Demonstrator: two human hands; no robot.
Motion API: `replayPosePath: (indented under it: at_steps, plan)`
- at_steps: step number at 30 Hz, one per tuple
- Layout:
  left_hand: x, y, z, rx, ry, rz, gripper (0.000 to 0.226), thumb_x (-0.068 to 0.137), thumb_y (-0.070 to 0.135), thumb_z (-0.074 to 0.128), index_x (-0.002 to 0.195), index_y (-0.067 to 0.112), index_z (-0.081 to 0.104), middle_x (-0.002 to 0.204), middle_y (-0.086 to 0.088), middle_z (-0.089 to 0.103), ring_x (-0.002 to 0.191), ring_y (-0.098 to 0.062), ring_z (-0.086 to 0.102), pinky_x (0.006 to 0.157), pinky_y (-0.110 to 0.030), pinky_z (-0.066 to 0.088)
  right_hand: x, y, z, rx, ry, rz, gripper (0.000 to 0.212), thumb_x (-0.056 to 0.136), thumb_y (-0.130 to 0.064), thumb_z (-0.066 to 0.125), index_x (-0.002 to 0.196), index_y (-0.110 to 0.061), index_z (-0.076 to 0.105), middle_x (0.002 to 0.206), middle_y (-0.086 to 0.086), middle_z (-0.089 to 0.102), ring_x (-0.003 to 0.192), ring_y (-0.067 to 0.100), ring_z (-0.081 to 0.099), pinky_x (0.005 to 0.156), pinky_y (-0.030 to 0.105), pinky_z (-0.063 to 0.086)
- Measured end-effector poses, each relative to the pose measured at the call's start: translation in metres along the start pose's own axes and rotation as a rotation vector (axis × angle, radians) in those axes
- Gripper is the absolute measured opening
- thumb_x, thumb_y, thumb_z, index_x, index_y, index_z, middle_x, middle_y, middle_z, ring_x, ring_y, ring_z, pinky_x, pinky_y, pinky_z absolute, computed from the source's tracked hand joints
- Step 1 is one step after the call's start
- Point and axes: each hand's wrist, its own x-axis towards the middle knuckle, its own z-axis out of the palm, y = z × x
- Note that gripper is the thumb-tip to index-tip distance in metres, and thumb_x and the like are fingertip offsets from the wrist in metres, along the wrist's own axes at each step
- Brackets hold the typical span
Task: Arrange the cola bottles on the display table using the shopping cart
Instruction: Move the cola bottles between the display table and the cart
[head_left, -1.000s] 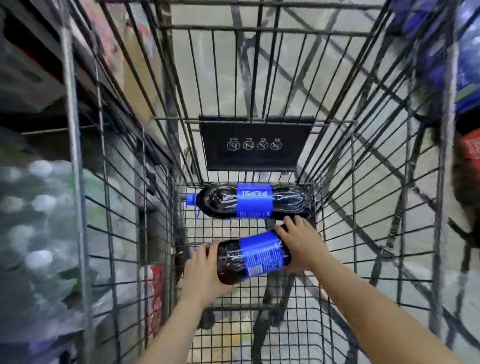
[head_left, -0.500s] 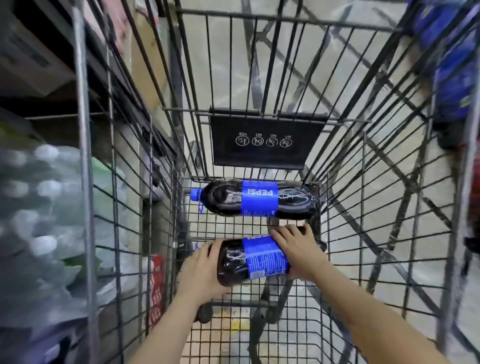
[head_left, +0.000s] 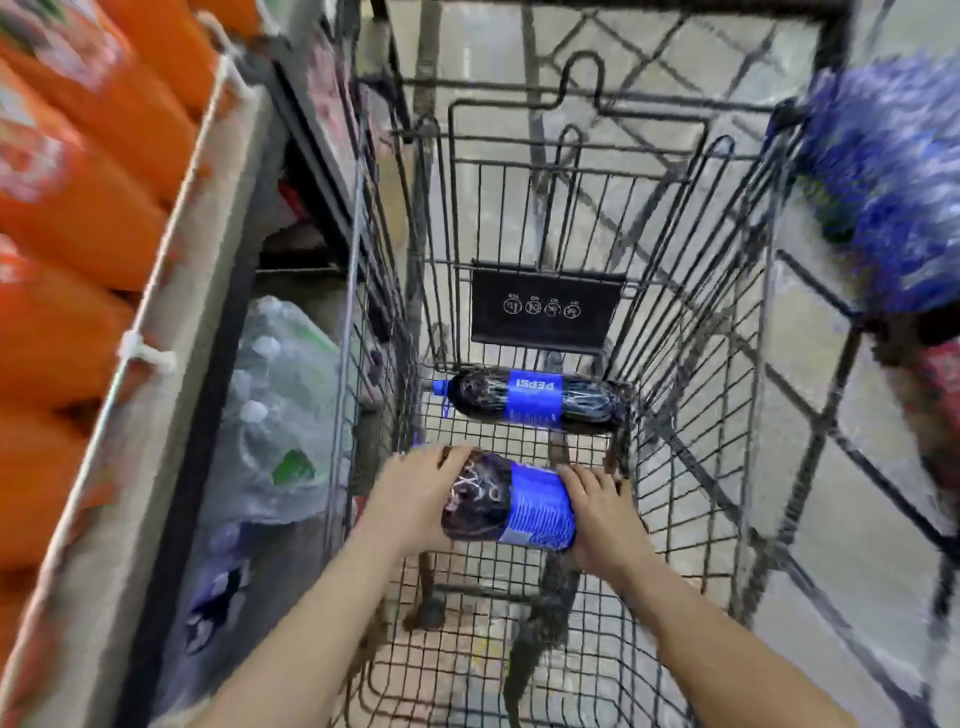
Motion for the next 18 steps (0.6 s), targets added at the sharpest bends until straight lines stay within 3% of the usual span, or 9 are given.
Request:
replayPosePath:
  at_steps: [3, 6, 13, 18]
  plan:
    - [-0.038, 0.015, -0.034, 0.026, 0.084, -0.012, 0.1, 0.048, 0.062, 0.068, 0.136, 0.024, 0.037, 0.115, -0.007, 0.061, 0.094, -0.03, 0.065, 0.075, -0.044, 0.055, -0.032, -0.01, -0.023, 0.003, 0.073, -0.051, 0.111, 0.053, -0.054, 0.075, 0.145, -0.018, 0.026, 0.14, 0.003, 0.041, 0.126, 0.026, 0.039, 0.102, 0.056, 0.035]
    - [-0.086, 0.033, -0.062, 0.049, 0.169, -0.002, 0.1, 0.05, 0.068, 0.051, 0.136, 0.017, 0.043, 0.115, -0.009, 0.061, 0.091, -0.033, 0.065, 0.072, -0.044, 0.055, -0.074, -0.022, -0.047, -0.031, 0.101, -0.105, 0.112, 0.057, -0.056, 0.074, 0.147, -0.02, 0.019, 0.143, 0.002, 0.035, 0.131, 0.026, 0.033, 0.107, 0.053, 0.03]
    - [-0.228, 0.081, -0.083, 0.067, 0.296, 0.01, 0.106, 0.052, 0.073, 0.063, 0.141, 0.02, 0.036, 0.117, -0.003, 0.061, 0.096, -0.024, 0.062, 0.074, -0.04, 0.057, -0.19, -0.048, -0.064, -0.118, 0.223, -0.29, 0.117, 0.054, -0.067, 0.072, 0.149, -0.022, 0.02, 0.142, 0.0, 0.038, 0.13, 0.025, 0.036, 0.107, 0.055, 0.029]
    - [-0.313, 0.115, -0.066, 0.098, 0.293, -0.055, 0.107, 0.047, 0.07, 0.064, 0.137, 0.014, 0.047, 0.114, -0.002, 0.063, 0.092, -0.025, 0.064, 0.064, -0.036, 0.056, -0.256, -0.068, -0.041, -0.129, 0.277, -0.374, 0.111, 0.046, -0.07, 0.066, 0.14, -0.019, 0.035, 0.126, 0.003, 0.053, 0.113, 0.028, 0.052, 0.09, 0.051, 0.046]
